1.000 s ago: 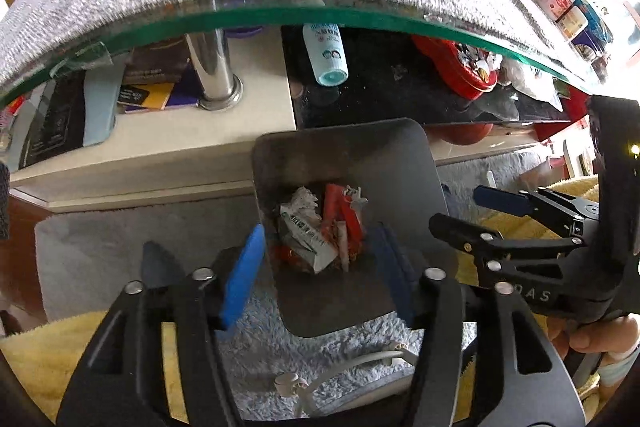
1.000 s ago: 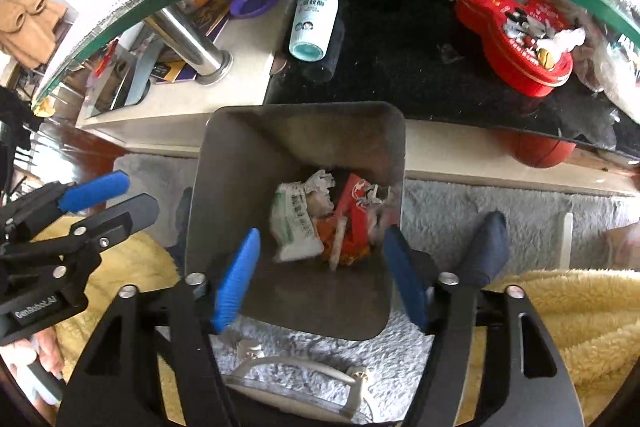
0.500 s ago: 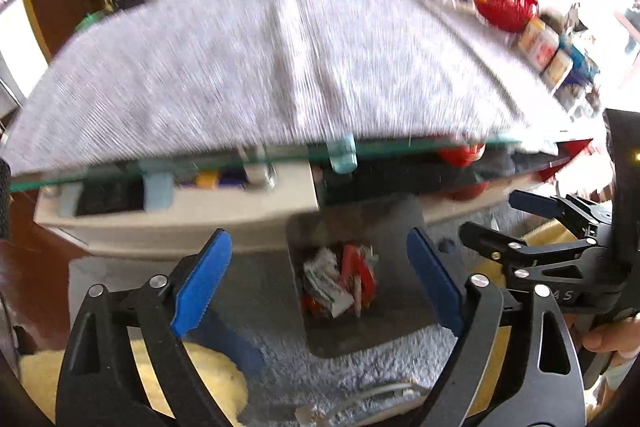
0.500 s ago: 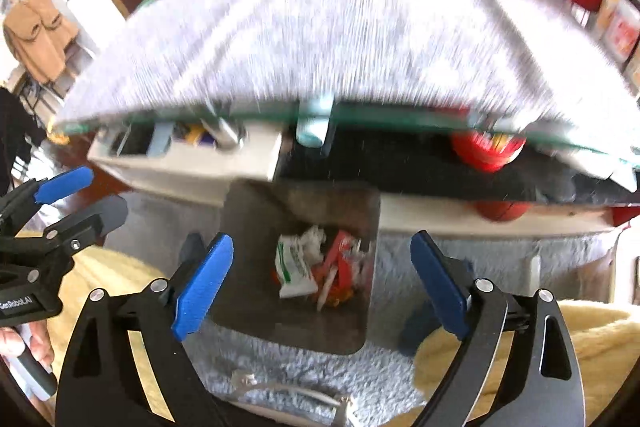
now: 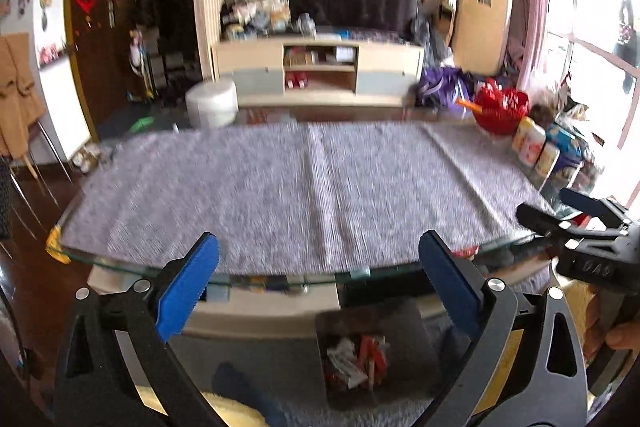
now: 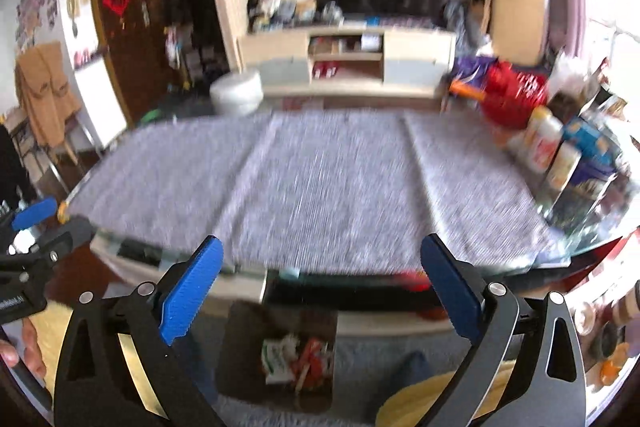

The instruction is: Collect trash

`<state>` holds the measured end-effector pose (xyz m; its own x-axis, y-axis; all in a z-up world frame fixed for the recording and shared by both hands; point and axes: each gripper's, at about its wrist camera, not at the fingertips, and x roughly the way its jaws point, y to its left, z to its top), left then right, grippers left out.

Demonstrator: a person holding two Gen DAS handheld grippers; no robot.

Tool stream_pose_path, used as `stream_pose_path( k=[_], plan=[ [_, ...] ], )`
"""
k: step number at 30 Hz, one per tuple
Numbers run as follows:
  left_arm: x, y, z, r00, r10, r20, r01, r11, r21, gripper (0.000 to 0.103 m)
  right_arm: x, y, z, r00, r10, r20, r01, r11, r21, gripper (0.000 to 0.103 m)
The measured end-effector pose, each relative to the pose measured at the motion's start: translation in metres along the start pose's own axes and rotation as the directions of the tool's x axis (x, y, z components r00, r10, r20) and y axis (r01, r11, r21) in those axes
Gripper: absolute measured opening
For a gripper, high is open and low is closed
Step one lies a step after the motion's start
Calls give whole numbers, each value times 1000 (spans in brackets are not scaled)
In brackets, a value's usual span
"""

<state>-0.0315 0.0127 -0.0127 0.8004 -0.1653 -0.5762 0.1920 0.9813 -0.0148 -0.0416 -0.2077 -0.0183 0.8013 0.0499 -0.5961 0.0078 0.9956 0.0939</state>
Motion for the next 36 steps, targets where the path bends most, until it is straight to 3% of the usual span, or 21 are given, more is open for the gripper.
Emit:
stream_pose_path(
  k=[10, 19, 36],
  plan=[
    [-39, -7, 28, 986, 68, 150, -72, 997, 18, 95, -54, -2, 27, 983, -38, 181, 38, 999, 4, 99],
    [-53, -6, 37, 973, 100, 209, -105, 994, 13, 95, -58, -3, 27, 979, -52, 197, 50, 999, 15, 100],
    [-51, -2, 35, 976, 96, 195, -98, 995, 0, 95, -51, -1, 25, 984, -60, 170, 58, 998, 18, 100]
  ],
)
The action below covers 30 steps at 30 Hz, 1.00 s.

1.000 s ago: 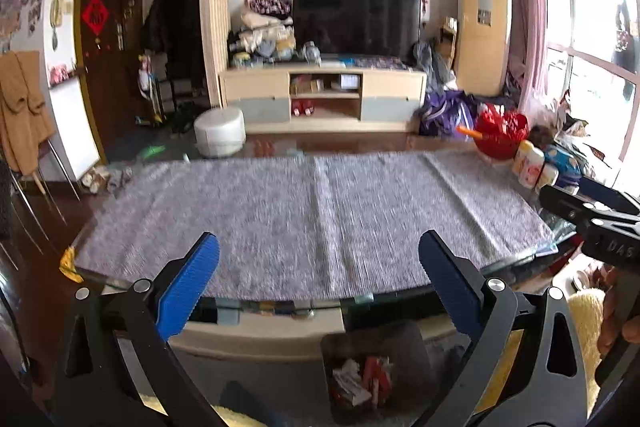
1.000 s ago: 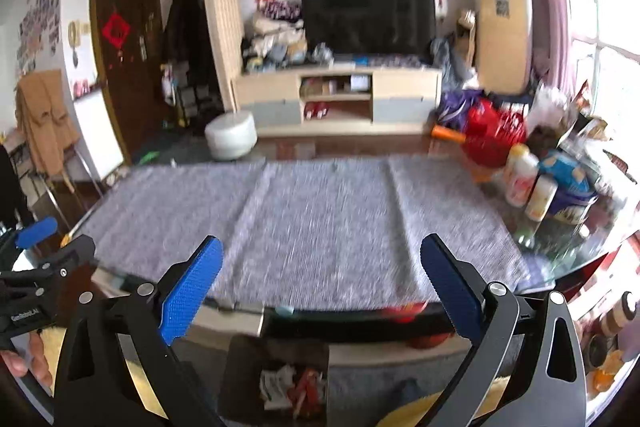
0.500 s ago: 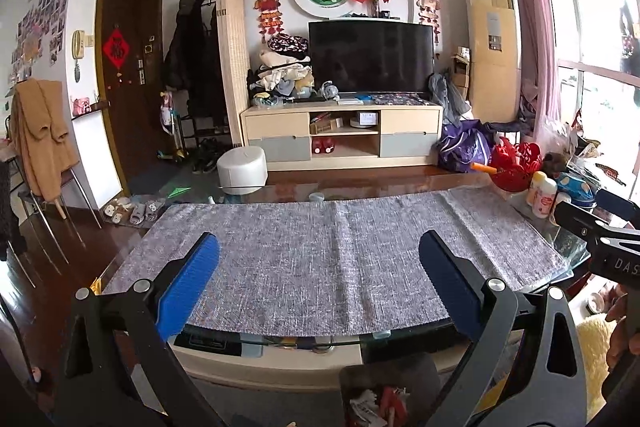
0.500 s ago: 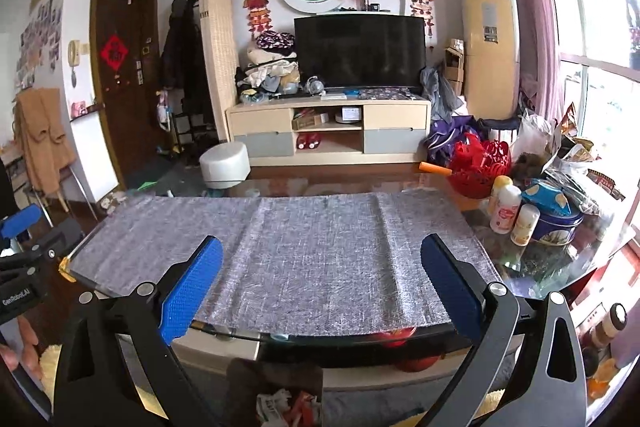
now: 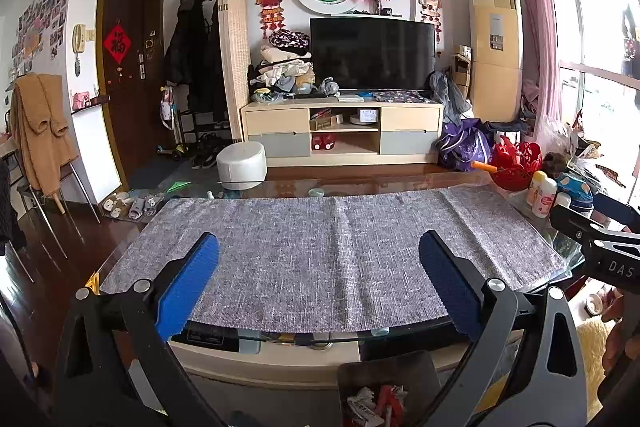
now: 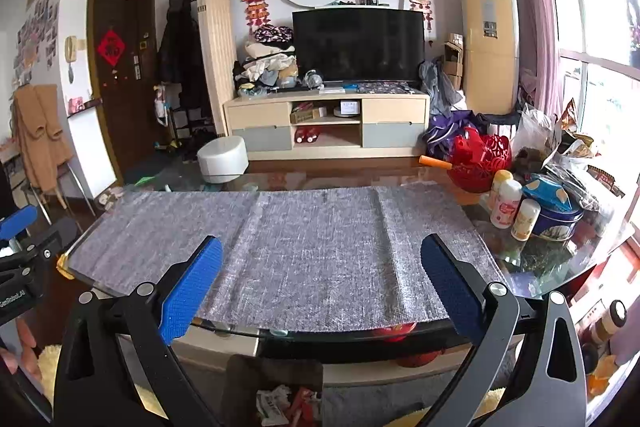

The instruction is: Collect trash

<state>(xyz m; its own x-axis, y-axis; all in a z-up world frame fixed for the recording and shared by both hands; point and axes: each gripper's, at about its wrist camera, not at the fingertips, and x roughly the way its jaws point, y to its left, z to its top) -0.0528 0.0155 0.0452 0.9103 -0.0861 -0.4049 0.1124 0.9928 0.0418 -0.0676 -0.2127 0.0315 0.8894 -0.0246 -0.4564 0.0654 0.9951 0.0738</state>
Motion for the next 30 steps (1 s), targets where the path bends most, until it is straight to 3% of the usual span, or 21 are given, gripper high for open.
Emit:
stream_pose_path(
  k=[30],
  plan=[
    [0, -1, -4, 1000, -12, -9, 13, 1000, 4, 95, 6, -2, -3, 999, -19, -28, 20, 999, 31, 100]
  ],
)
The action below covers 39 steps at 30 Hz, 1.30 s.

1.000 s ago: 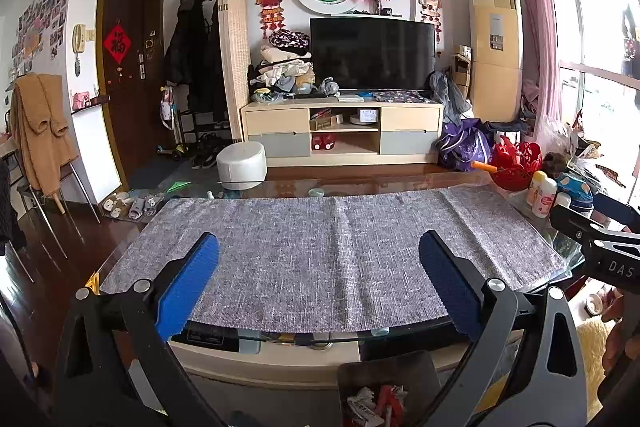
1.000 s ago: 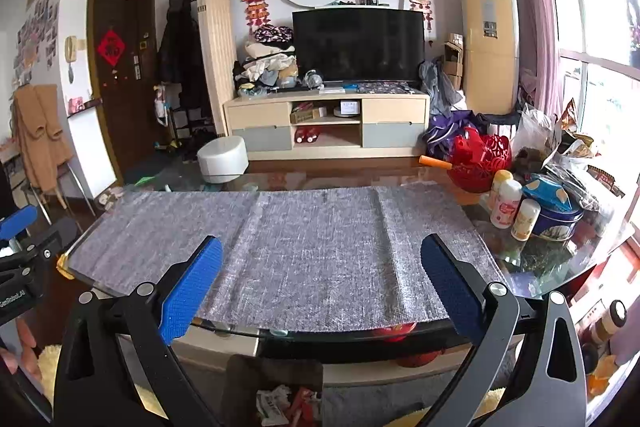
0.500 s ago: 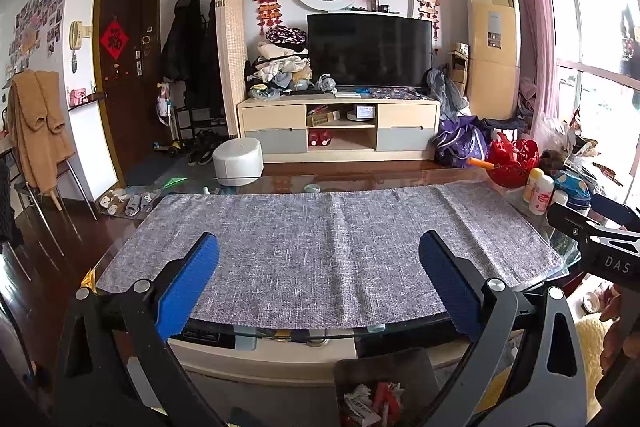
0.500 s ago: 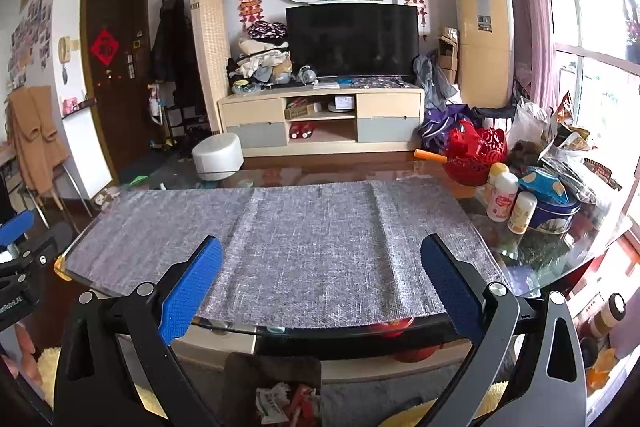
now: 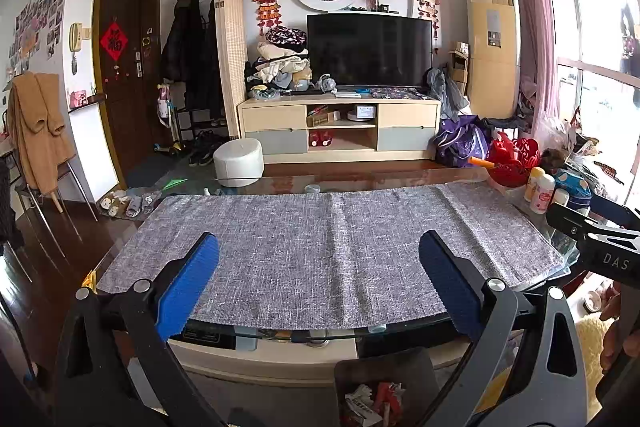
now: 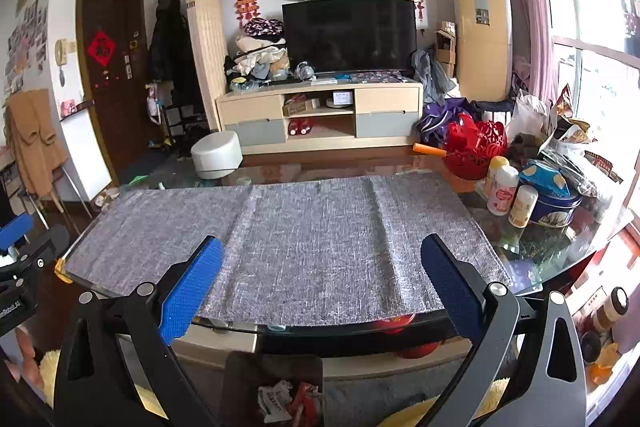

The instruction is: Collect trash

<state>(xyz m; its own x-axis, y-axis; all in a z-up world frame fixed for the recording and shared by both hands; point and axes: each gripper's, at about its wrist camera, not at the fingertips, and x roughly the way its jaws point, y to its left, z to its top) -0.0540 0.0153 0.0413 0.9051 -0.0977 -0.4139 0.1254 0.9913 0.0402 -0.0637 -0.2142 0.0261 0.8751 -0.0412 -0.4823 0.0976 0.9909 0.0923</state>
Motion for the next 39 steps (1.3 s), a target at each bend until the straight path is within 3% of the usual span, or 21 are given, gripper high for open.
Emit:
stream_pose_path(
  k=[39],
  plan=[
    [-3, -1, 6, 1000, 0, 3, 0, 1000, -10, 95, 0, 3, -6, 1000, 2, -9, -2, 1000, 21, 100]
  ],
)
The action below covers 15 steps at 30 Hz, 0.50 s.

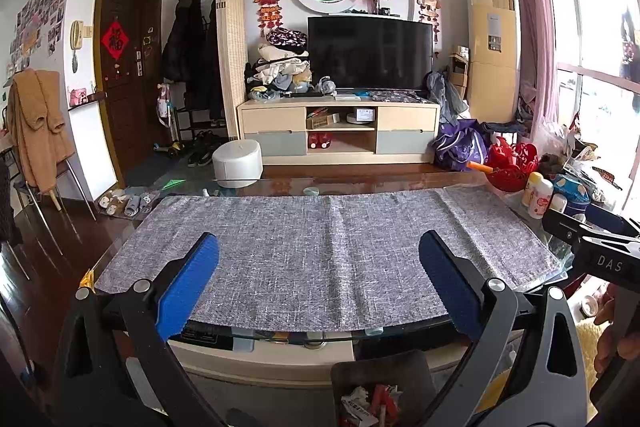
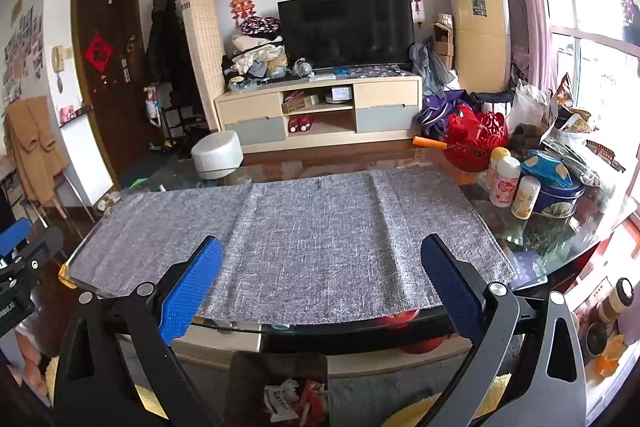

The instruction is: Collect trash

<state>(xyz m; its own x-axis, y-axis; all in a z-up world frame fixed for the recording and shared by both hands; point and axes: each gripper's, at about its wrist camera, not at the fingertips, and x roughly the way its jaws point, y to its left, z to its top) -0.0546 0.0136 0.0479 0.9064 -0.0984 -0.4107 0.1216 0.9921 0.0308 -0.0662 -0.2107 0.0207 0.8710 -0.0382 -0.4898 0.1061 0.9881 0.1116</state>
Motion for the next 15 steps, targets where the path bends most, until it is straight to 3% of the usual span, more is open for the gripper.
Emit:
stream_pose_path(
  k=[15],
  plan=[
    [-1, -5, 4, 1000, 7, 3, -7, 1000, -5, 95, 0, 2, -2, 1000, -5, -1, 5, 1000, 5, 100]
  ],
)
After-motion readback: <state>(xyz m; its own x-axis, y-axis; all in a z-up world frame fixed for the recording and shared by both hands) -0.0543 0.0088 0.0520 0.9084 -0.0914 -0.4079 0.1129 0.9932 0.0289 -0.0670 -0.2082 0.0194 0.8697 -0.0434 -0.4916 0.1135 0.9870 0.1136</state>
